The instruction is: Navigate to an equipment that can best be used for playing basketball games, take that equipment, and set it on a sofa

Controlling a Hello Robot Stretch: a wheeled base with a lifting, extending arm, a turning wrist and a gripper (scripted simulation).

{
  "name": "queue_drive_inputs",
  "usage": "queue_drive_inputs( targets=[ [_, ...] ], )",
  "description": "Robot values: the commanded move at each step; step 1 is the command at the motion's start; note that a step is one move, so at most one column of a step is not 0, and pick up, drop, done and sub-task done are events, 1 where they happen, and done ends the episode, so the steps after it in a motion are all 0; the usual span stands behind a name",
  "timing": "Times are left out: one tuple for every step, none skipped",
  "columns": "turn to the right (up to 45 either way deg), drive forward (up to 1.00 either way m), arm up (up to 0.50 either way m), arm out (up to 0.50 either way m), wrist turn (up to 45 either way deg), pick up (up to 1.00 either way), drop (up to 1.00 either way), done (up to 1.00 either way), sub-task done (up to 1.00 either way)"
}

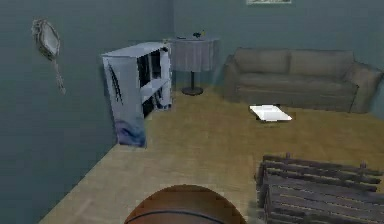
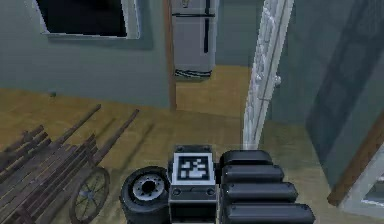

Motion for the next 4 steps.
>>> queue_drive_inputs(
  targets=[
    [0.0, 0.75, 0.0, 0.0, 0.0, 0.0, 0.0, 0.0, 0.0],
    [3.0, 0.0, 0.0, 0.0, 0.0, 0.0, 0.0, 0.0, 0.0],
    [0.0, 0.9, 0.0, 0.0, 0.0, 0.0, 0.0, 0.0, 0.0],
    [45.0, 0.0, 0.0, 0.0, 0.0, 0.0, 0.0, 0.0, 0.0]
  ],
)
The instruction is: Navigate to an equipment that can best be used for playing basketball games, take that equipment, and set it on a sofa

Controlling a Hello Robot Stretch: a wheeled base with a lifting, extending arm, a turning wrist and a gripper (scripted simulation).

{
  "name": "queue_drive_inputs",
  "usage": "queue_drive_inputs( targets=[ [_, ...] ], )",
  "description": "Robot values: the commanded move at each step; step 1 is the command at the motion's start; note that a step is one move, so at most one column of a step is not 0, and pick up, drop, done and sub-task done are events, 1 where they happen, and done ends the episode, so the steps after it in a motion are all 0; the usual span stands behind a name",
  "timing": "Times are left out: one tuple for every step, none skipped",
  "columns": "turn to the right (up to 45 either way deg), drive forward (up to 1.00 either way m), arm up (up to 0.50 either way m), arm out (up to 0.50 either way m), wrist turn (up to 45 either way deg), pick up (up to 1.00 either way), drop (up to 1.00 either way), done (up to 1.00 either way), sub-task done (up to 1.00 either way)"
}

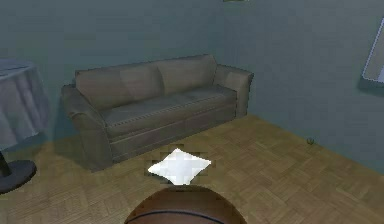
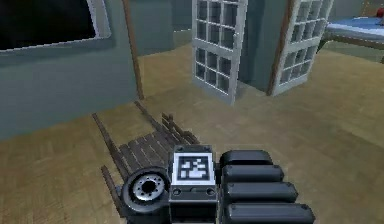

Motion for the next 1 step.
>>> queue_drive_inputs(
  targets=[
    [6.0, 0.0, 0.0, 0.0, 0.0, 0.0, 0.0, 0.0, 0.0]
  ],
)
